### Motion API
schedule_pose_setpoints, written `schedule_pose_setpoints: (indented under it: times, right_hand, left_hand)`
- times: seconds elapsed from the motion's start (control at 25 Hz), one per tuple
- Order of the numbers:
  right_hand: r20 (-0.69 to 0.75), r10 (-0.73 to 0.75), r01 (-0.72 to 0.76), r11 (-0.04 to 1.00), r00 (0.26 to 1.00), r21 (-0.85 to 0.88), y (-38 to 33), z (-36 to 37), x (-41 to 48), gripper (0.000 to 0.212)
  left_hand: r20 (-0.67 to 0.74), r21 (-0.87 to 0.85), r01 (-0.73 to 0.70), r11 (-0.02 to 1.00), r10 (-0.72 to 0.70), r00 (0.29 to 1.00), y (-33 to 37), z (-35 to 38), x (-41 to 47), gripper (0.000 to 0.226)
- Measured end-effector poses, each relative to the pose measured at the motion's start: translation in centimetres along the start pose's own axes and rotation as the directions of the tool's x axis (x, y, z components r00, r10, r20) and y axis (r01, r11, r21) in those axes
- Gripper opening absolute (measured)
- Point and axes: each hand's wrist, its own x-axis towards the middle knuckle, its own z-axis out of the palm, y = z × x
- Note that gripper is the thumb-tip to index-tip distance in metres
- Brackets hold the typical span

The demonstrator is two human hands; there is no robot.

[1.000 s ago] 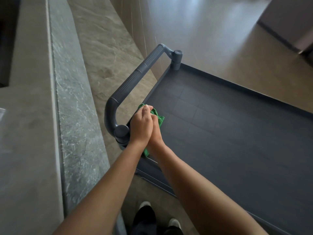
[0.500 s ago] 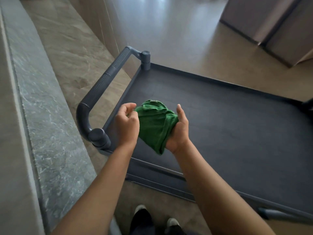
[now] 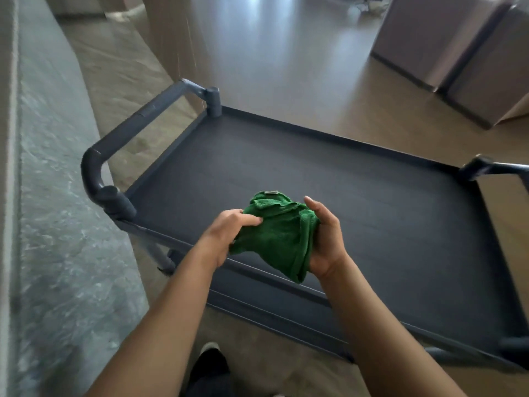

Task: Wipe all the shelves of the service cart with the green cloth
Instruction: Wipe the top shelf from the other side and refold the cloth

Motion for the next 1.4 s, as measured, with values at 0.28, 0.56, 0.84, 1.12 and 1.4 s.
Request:
schedule_pose_setpoints:
  times: [0.28,0.56,0.84,1.12,1.4]
  right_hand:
    - [-0.013,0.105,-0.105,0.994,0.994,-0.022,-2.6,-3.2,-7.9,0.059]
    - [-0.079,0.146,-0.150,0.988,0.986,-0.046,-1.8,-3.3,-10.9,0.050]
    - [-0.461,0.002,-0.168,0.932,0.887,-0.320,-0.3,-2.7,-11.2,0.034]
    - [-0.587,-0.338,-0.118,0.789,0.736,-0.603,1.1,-2.3,-11.3,0.019]
    - [-0.505,-0.396,-0.035,0.760,0.767,-0.649,1.7,-1.4,-12.2,0.035]
  left_hand:
    - [0.003,-0.047,-0.109,0.993,0.109,0.994,-4.7,7.6,-5.0,0.027]
    - [-0.183,0.024,-0.233,0.972,0.233,0.955,-5.7,9.4,-7.7,0.008]
    - [-0.349,0.112,-0.367,0.923,0.382,0.856,-5.4,8.3,-8.4,0.045]
    - [-0.542,0.151,-0.304,0.941,0.336,0.770,-6.0,8.0,-9.4,0.057]
    - [-0.656,0.109,-0.377,0.920,0.351,0.668,-6.1,6.9,-9.7,0.014]
